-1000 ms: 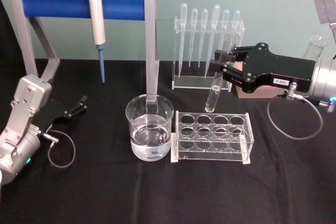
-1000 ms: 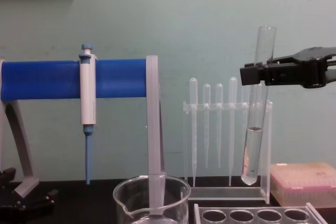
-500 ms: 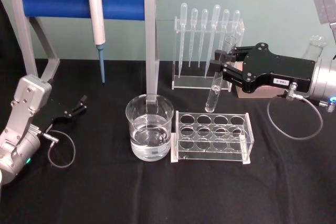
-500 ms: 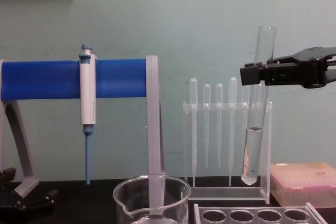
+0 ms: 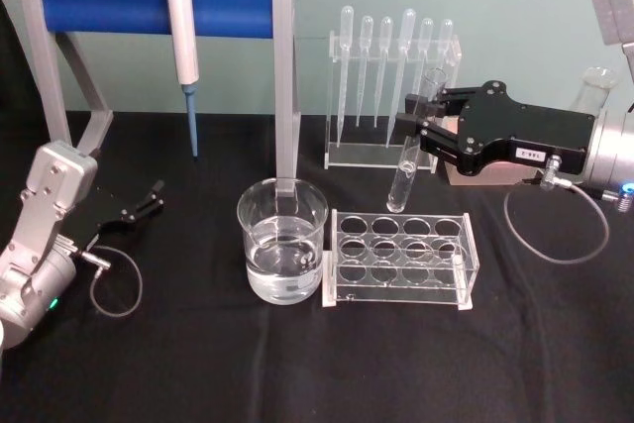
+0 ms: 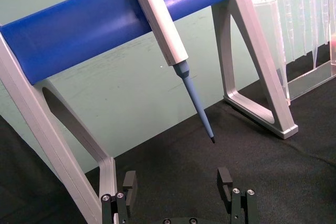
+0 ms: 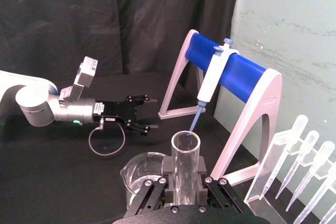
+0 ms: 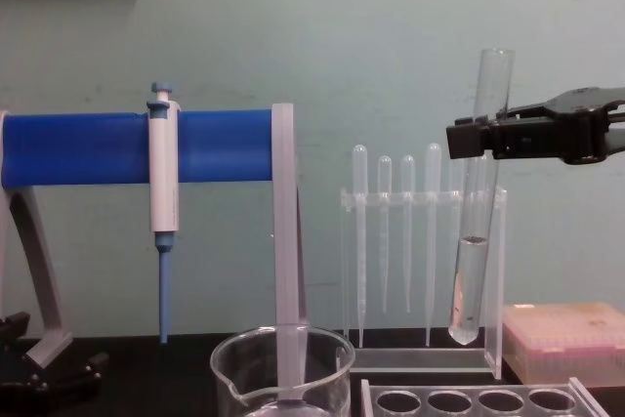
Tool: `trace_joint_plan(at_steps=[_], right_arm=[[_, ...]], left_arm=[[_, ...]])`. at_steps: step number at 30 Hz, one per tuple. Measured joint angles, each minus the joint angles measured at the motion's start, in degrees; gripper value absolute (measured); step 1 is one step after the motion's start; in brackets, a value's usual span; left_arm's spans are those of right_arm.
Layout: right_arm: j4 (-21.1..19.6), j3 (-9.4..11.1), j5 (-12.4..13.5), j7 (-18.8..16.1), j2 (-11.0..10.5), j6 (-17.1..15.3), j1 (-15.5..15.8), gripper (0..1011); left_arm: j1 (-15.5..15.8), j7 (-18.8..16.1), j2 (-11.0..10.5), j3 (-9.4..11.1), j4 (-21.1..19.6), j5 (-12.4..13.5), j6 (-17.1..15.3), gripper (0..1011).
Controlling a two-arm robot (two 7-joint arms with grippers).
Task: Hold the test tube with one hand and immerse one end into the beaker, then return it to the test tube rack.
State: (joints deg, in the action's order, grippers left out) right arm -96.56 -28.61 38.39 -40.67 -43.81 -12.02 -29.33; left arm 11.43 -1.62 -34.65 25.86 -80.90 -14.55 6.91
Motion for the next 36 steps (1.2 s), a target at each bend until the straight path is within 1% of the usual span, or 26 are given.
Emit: trace_joint_plan(at_steps=[36], right_arm=[[0.0, 0.0, 0.0, 0.0, 0.0, 0.0, 0.0, 225]], left_arm=[[0.0, 0.0, 0.0, 0.0, 0.0, 0.0, 0.0, 1000]])
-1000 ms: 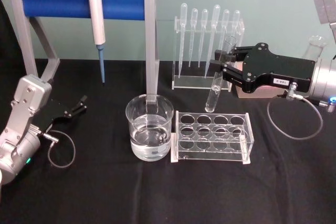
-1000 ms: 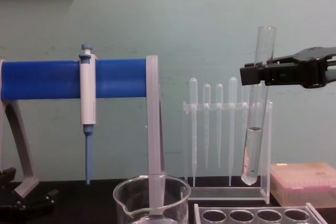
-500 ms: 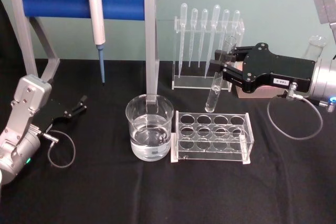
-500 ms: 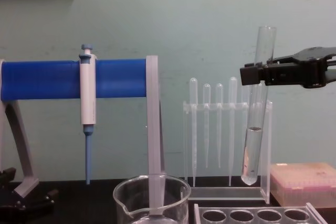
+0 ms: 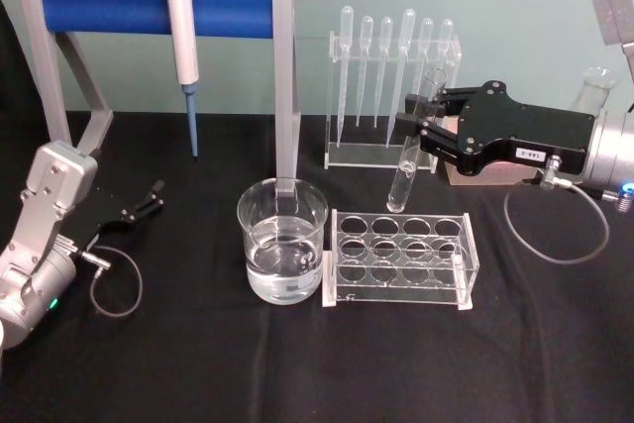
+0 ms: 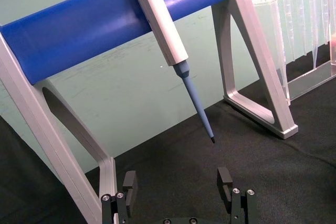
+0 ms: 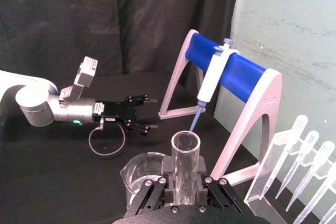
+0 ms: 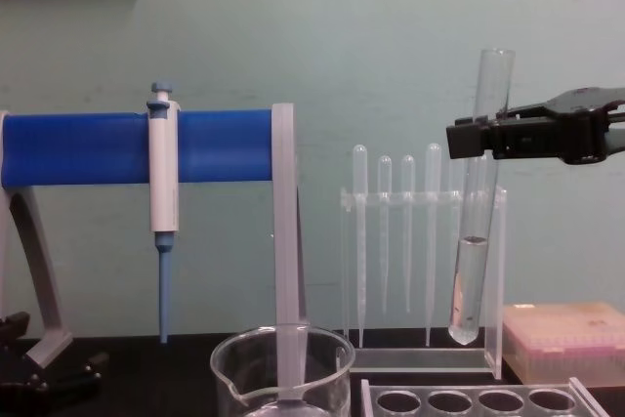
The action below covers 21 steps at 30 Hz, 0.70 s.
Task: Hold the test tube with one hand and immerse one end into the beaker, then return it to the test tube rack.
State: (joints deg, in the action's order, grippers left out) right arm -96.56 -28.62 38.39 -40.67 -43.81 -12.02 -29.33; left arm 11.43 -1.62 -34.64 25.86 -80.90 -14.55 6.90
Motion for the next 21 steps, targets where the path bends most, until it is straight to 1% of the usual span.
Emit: trace_joint_plan(at_steps=[13, 16, 21], right_arm=[[0.0, -0.13, 0.05, 0.0, -0.04, 0.06, -0.15, 226], [0.0, -0.58, 0.2, -0.2, 0.02, 0.39, -1.02, 225], [0.35, -1.89, 0.37, -0.97, 1.04, 0.46, -3.39, 226]], left_arm=[[0.0, 0.0, 0.0, 0.0, 0.0, 0.0, 0.0, 1000], [0.0, 0.0, 0.0, 0.0, 0.0, 0.0, 0.0, 1000], [0.0, 0.0, 0.0, 0.0, 0.0, 0.0, 0.0, 1000]])
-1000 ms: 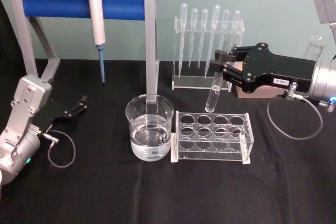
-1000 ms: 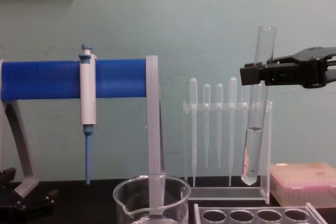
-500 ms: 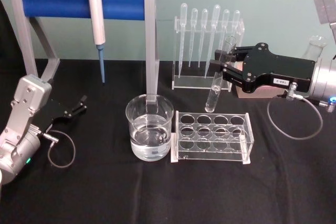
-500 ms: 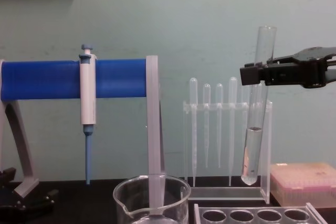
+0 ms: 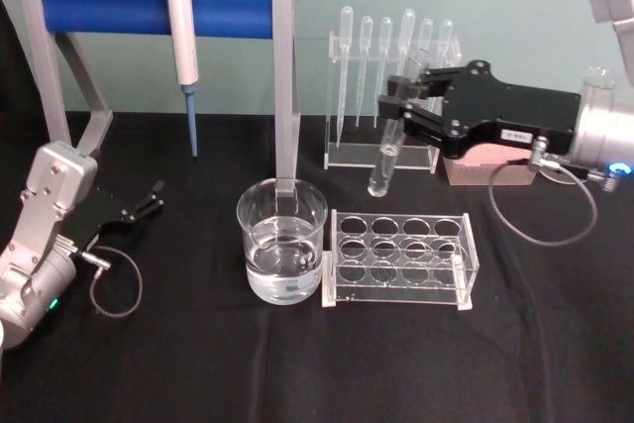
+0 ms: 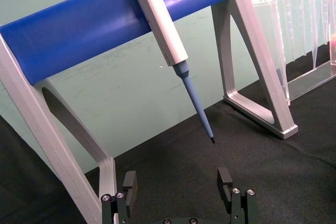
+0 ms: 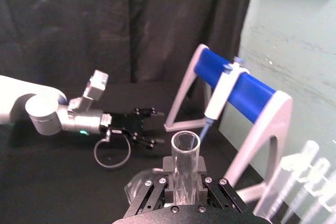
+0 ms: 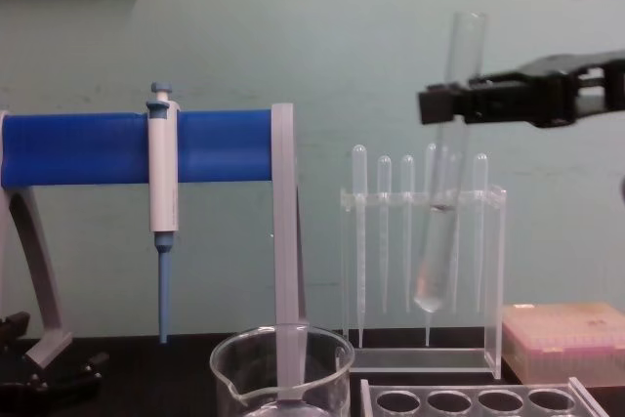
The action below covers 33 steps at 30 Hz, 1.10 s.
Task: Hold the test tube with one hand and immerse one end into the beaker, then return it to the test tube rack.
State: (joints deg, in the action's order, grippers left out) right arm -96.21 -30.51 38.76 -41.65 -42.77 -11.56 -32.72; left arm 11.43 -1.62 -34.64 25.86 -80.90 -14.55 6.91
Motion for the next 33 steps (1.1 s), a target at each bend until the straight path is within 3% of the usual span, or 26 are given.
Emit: trace_joint_plan(at_steps=[15, 33], right_arm=[[6.03, -7.16, -0.27, -2.71, 7.74, -0.59, -7.99, 226], [15.08, -12.02, -2.45, -4.48, 13.08, 3.5, -9.55, 225]], left_arm=[[0.0, 0.0, 0.0, 0.0, 0.0, 0.0, 0.0, 1000], [0.0, 0.0, 0.0, 0.0, 0.0, 0.0, 0.0, 1000]])
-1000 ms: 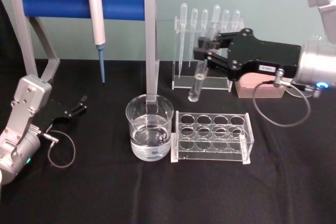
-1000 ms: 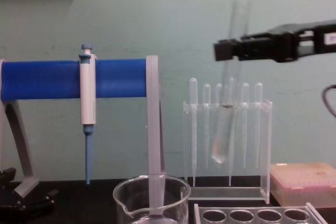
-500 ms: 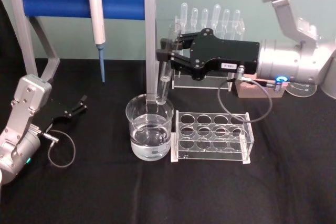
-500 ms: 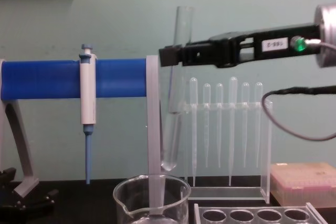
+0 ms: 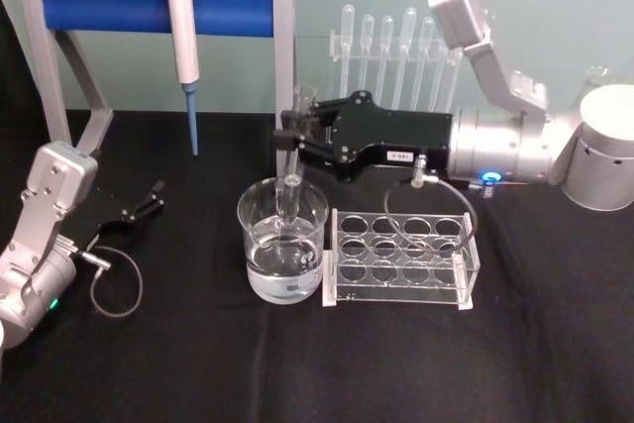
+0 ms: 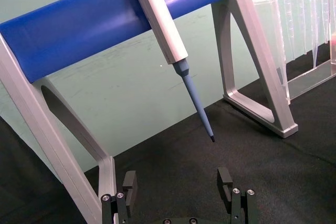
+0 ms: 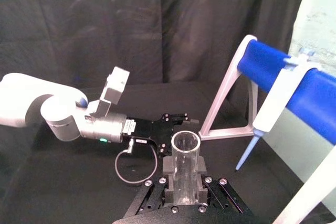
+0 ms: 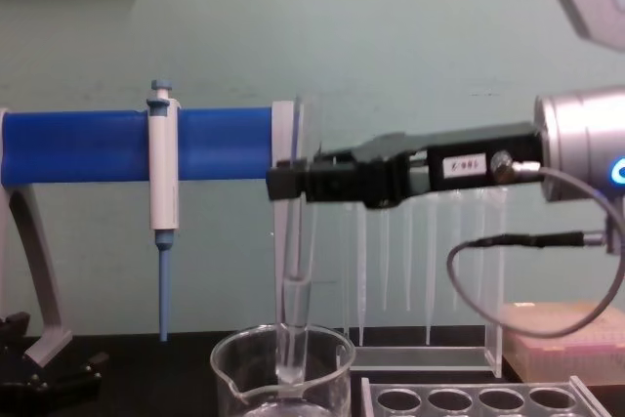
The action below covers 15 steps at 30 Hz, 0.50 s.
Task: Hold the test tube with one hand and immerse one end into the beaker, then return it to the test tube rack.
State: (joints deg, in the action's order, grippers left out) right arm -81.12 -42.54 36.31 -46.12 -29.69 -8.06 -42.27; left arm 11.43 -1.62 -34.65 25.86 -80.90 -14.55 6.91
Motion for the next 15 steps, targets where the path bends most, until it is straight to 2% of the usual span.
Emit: trace_joint_plan(at_steps=[9, 15], right_arm=[[4.17, -1.58, -2.18, -0.91, 2.26, 1.97, 0.04, 225], [5.51, -2.05, -3.5, -1.02, 3.04, 2.39, 0.33, 225]], left_arm=[[0.0, 0.0, 0.0, 0.0, 0.0, 0.0, 0.0, 1000], [0.0, 0.0, 0.0, 0.0, 0.0, 0.0, 0.0, 1000]])
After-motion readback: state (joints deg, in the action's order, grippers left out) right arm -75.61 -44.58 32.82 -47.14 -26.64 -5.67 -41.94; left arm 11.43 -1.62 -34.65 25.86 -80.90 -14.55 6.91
